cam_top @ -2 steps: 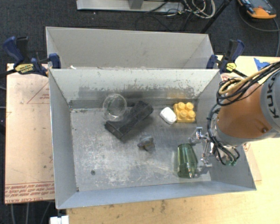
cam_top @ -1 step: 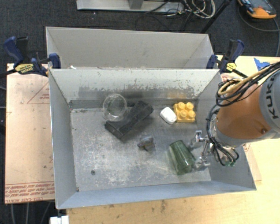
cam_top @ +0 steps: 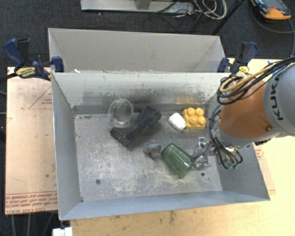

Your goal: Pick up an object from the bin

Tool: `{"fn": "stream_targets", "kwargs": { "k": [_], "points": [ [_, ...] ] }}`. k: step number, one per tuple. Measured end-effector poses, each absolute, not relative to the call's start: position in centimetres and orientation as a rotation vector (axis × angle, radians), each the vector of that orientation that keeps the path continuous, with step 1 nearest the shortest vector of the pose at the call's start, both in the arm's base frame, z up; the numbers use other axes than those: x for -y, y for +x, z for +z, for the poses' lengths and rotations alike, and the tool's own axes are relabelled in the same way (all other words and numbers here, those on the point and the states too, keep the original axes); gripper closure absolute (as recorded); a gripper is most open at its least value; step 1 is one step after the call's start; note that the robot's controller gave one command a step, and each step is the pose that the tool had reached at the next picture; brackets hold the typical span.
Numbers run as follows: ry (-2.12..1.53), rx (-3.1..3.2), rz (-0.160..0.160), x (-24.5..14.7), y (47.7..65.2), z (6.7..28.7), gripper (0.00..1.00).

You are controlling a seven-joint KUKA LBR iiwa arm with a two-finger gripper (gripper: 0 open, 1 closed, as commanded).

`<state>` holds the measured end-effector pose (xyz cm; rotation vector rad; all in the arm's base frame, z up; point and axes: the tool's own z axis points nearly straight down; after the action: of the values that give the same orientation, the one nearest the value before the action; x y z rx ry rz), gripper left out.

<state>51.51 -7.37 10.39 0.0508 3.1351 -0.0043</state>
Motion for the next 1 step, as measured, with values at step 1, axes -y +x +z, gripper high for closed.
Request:
{"fn": "stream_targets", "kwargs": {
  "k": [1],
  "points": [
    [0.266, -3.129, 0.002, 6.78, 54.12, 13.23, 1.00]
  ]
}}
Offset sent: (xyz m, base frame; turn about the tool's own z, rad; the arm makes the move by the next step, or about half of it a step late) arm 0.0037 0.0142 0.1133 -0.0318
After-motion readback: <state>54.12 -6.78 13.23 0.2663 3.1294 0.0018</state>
